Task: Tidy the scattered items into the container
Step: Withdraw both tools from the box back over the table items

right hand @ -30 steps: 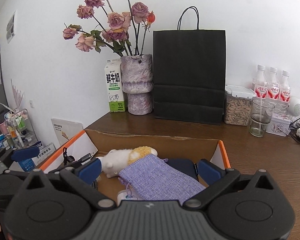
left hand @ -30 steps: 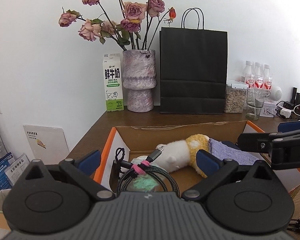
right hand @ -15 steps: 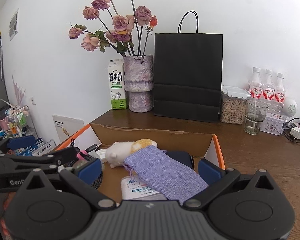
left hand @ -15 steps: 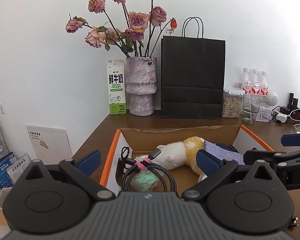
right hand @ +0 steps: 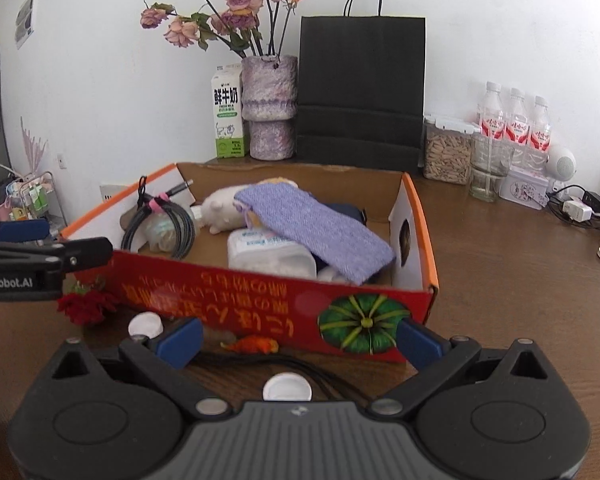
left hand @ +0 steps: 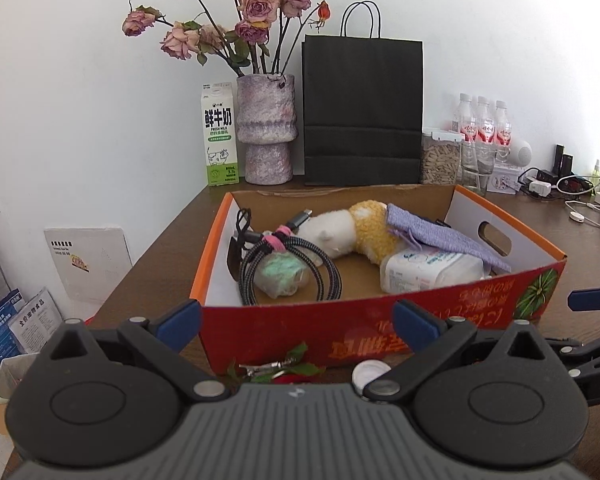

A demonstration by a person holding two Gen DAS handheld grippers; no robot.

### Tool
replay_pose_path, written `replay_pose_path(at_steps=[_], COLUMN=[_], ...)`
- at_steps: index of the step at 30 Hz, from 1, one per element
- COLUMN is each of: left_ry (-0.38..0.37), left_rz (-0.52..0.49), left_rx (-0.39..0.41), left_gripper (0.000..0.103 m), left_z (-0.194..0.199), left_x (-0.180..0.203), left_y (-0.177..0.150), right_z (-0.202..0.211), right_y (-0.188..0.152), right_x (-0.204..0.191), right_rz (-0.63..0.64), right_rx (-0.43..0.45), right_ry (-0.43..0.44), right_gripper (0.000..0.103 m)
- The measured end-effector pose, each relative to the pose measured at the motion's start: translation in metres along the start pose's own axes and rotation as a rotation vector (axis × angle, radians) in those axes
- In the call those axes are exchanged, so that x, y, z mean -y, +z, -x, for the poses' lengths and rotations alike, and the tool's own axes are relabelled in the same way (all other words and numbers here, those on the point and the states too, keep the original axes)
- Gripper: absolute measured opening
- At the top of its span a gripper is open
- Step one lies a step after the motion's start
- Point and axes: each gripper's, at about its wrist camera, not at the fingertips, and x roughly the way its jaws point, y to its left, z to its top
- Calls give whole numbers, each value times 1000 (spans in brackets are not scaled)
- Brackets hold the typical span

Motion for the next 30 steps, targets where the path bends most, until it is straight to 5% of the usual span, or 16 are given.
replay_pose_path(at_steps=[15,30], left_ry=[-77,-117], left_rz=[34,-30], left_rx=[-82,-144], left_gripper=[103,103], left_z=[15,-2], left_x=[-7,11], left_y=[-54,-52], right_z=[10,6], right_y=[-47,-46], right_x=[-8,-5], right_rz=[25,-4], right_rx=[-60,-56], right_ry=[-40,-30], right_gripper=[103,103])
